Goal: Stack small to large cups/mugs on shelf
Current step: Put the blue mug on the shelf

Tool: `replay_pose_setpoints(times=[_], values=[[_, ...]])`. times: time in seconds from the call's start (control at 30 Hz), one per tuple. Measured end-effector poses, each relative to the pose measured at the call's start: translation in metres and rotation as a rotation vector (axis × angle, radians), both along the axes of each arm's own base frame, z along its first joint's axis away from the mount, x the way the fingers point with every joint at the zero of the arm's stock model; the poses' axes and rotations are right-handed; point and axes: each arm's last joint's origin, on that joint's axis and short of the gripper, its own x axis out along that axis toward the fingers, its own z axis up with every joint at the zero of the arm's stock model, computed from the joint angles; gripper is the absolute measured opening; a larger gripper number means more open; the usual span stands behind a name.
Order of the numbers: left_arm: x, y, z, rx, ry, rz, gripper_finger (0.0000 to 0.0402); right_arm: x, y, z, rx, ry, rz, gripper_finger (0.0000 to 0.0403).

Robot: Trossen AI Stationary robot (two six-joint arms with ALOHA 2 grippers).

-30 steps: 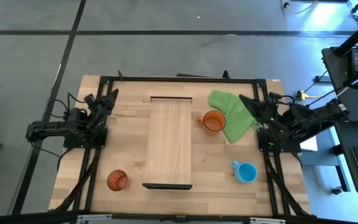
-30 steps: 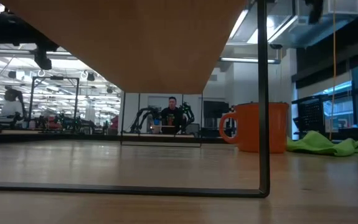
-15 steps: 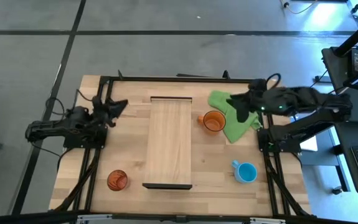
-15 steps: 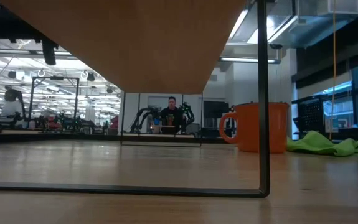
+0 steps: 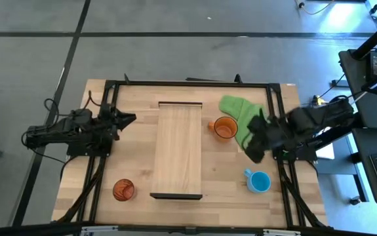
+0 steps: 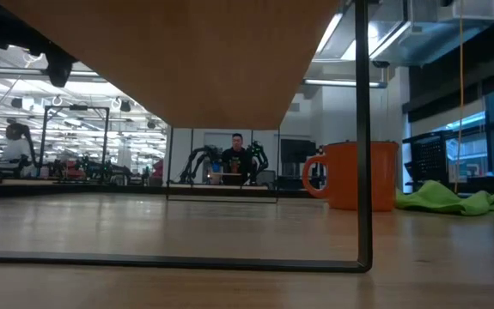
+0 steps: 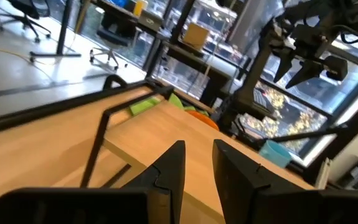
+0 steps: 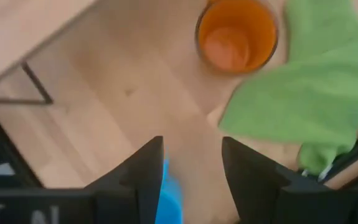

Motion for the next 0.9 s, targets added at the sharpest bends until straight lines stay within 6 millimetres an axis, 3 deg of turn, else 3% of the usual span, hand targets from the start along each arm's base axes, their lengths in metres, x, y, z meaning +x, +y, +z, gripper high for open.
replay_pose_setpoints(times=[0.17,0.47,0.67,0.9], values=[[0.004,0.0,-0.001,-0.004,0.028,-0.018,0.0076,-0.03,0.027,-0.023,0.053,0.049,-0.025,0.0165],[0.012,0.0,-0.005,-0.037,0.078,-0.036,0.0076,-0.07,0.044,-0.088,0.021,0.183,-0.117,0.0165],[0.012,0.0,-0.005,-0.037,0.078,-0.035,0.0076,-0.083,0.056,-0.124,0.151,0.158,-0.151,0.0165],[0.012,0.0,-0.005,-0.037,0.078,-0.036,0.0076,-0.083,0.063,-0.165,0.214,0.068,-0.262,0.0165]])
